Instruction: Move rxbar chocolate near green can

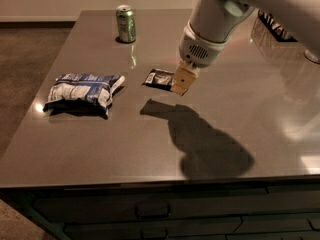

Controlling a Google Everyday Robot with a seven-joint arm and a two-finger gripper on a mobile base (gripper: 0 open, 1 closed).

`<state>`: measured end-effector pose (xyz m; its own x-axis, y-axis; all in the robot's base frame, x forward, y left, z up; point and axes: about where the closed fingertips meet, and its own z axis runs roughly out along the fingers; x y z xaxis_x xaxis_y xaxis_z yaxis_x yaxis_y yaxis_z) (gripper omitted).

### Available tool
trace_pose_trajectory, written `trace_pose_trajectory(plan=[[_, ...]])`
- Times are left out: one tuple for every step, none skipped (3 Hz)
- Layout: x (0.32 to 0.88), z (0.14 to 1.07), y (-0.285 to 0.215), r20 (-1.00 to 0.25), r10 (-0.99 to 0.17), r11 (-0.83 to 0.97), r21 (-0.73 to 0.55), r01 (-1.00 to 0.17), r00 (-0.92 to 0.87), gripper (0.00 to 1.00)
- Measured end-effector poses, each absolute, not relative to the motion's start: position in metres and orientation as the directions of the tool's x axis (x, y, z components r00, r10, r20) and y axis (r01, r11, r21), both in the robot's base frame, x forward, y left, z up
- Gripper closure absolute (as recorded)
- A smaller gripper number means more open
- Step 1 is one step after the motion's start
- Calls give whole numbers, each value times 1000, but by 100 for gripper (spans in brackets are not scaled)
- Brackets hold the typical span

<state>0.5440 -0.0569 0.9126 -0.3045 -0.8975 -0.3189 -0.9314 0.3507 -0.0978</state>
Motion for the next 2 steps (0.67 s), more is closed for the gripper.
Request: trace_pose_trajectory(plan=[[556,911,-60,-321,-864,437,-99,-894,-387,100],[595,907,-67,-324,-794,571,-105,-815,-515,100]])
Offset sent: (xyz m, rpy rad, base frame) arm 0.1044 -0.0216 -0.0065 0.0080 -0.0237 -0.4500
